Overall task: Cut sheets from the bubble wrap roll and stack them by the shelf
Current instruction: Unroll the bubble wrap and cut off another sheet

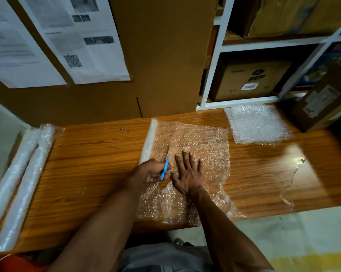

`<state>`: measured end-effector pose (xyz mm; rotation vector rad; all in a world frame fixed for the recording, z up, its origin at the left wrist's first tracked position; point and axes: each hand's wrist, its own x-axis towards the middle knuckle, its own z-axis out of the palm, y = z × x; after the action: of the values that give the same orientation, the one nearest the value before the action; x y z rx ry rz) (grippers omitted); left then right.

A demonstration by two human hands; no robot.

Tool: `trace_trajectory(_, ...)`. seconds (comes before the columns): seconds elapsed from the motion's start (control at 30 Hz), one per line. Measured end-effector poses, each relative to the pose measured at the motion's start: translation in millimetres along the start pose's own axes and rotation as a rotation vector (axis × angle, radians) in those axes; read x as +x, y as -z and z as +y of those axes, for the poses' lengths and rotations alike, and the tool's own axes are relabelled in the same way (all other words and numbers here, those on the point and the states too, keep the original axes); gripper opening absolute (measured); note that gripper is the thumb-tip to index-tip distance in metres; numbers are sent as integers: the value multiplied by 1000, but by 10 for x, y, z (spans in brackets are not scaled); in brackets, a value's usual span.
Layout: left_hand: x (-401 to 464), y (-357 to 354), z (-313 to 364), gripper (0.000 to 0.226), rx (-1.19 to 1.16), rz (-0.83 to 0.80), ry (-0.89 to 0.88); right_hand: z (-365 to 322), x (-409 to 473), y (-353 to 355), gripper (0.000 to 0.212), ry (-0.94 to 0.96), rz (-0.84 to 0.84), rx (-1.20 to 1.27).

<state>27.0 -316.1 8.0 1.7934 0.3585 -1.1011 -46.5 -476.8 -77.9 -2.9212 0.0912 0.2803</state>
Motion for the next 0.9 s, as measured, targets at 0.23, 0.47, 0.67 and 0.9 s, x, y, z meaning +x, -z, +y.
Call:
trace_trajectory(0.23,96,63,-103,11,-41,80,-64,-11,6,55,80,1,-26,29)
trace_trajectory(0.47,149,190,-108,14,22,-35,-32,-127,60,172,69,-47,12,76)
trace_trajectory(0.67,231,259,-104,12,33,-113,15,-173,163,156,68,-70,-81,55)
trace_trajectory(0.9,367,289,-27,18,21,-105,20,-183,184,170,71,-77,-82,83)
